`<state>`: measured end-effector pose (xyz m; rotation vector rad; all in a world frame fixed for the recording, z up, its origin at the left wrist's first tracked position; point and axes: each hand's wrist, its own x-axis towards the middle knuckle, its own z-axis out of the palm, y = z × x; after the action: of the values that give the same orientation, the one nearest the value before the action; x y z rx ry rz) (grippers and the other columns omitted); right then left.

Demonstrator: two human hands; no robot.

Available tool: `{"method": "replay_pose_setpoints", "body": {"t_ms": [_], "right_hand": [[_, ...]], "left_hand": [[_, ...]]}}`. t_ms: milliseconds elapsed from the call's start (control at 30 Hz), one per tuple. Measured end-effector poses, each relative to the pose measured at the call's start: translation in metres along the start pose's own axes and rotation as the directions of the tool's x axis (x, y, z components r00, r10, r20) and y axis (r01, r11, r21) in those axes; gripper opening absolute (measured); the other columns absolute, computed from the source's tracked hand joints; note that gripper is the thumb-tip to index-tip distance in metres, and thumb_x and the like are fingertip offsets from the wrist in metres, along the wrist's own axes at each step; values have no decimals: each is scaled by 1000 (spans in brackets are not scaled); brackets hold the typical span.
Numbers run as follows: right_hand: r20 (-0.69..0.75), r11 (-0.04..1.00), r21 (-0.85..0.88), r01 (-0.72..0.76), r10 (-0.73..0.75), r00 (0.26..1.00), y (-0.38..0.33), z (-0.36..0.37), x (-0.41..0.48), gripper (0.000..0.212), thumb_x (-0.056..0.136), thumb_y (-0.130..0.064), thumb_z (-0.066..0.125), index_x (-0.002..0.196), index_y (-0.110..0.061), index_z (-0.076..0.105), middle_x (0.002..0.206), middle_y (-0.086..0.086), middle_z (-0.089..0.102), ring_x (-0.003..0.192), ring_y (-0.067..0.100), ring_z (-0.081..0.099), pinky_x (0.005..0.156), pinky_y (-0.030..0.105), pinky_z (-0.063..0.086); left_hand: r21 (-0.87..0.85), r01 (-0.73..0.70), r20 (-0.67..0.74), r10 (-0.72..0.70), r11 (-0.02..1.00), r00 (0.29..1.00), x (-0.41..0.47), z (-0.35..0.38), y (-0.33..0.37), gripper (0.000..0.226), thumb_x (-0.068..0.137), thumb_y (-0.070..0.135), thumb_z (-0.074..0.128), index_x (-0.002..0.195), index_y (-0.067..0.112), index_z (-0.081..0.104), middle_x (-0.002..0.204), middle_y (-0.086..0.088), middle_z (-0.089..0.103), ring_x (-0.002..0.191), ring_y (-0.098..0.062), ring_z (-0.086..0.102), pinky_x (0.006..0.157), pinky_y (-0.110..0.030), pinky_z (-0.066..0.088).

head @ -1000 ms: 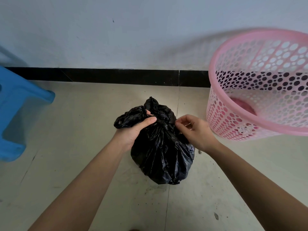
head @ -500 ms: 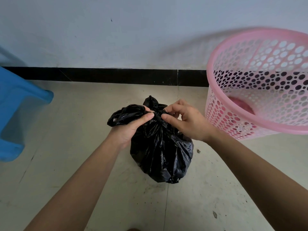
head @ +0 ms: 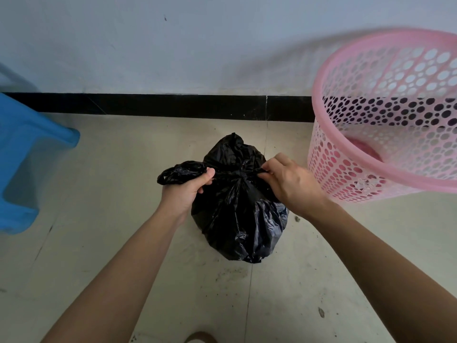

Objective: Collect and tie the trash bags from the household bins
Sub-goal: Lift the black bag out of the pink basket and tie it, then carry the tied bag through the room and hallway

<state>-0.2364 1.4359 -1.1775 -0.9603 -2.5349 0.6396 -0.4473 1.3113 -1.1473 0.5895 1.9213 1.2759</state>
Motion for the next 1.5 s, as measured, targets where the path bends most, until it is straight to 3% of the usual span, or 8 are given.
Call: {"method": "replay_pose_setpoints", "body": {"t_ms": [167, 333, 567, 767, 867, 1000, 1300, 1500], "right_hand": [[102, 968, 185, -169, 152, 983, 8, 13, -14, 29, 97, -41, 57, 112, -18, 65, 130, 3, 52, 114, 19, 55, 95, 33, 49], [80, 897, 314, -312, 302, 950, 2, 24, -27, 27, 95, -41, 59, 114, -23, 66, 129, -6, 54, 113, 9, 54, 96, 25, 43], [65, 869, 397, -296, 295, 953, -19, 32, -31, 14, 92, -31, 66, 105, -26, 69, 111, -9, 61, 101, 6, 59, 91, 20, 46], [27, 845, 452, -285, 306, 952, -44, 2, -25, 20, 93, -10, 64, 108, -22, 70, 104, -9, 65, 95, 4, 61, 88, 27, 53], [26, 827, 479, -295, 323, 946, -73, -57, -17, 21, 94, -12, 63, 109, -26, 69, 106, -10, 64, 94, 3, 61, 84, 25, 53], [50, 825, 477, -304, 320, 946, -116, -141, -9, 21, 95, -15, 62, 110, -29, 68, 108, -9, 64, 94, 4, 62, 85, 27, 55], [90, 906, 405, -125, 96, 991, -289, -384, 59, 24, 96, -15, 61, 112, -32, 67, 108, -13, 63, 78, -3, 60, 70, 19, 51], [38, 881, 446, 160, -197, 980, -511, -608, 124, 23, 93, -15, 66, 108, -31, 69, 102, -12, 64, 91, 5, 63, 82, 26, 52]], "left_hand": [[121, 39, -48, -34, 992, 998, -6, -1, -20, 28, 78, 47, 82, 95, 26, 77, 105, 5, 74, 105, -8, 68, 102, -38, 51], [226, -34, 55, 22, 974, 998, -20, 2, -31, 10, 90, 48, 68, 96, 53, 74, 114, 22, 69, 114, 13, 55, 114, -36, 39], [271, 44, -49, -32, 962, 998, -32, -5, -38, 21, 89, 40, 73, 80, 59, 72, 94, 30, 71, 106, -1, 65, 106, -32, 45], [257, 90, -147, -54, 962, 988, -54, 5, -6, 15, 91, 30, 70, 81, 41, 67, 75, 36, 66, 76, 30, 53, 75, 3, 36], [154, 116, -193, -85, 981, 978, -80, 3, 56, 6, 89, 34, 72, 83, 34, 71, 83, 22, 69, 75, 23, 58, 74, -3, 42], [147, 86, -154, -63, 985, 986, -120, -14, 143, 10, 91, 38, 68, 84, 33, 71, 79, 30, 69, 80, 19, 61, 71, -1, 41], [37, -17, -234, 26, 999, 972, -228, -119, 415, 23, 94, 28, 67, 90, 7, 76, 79, 19, 72, 76, 12, 63, 70, -3, 43], [-214, -82, -424, -17, 973, 906, -382, -253, 658, 17, 81, 54, 75, 92, 41, 78, 108, 11, 73, 107, -8, 67, 98, -38, 53]]}}
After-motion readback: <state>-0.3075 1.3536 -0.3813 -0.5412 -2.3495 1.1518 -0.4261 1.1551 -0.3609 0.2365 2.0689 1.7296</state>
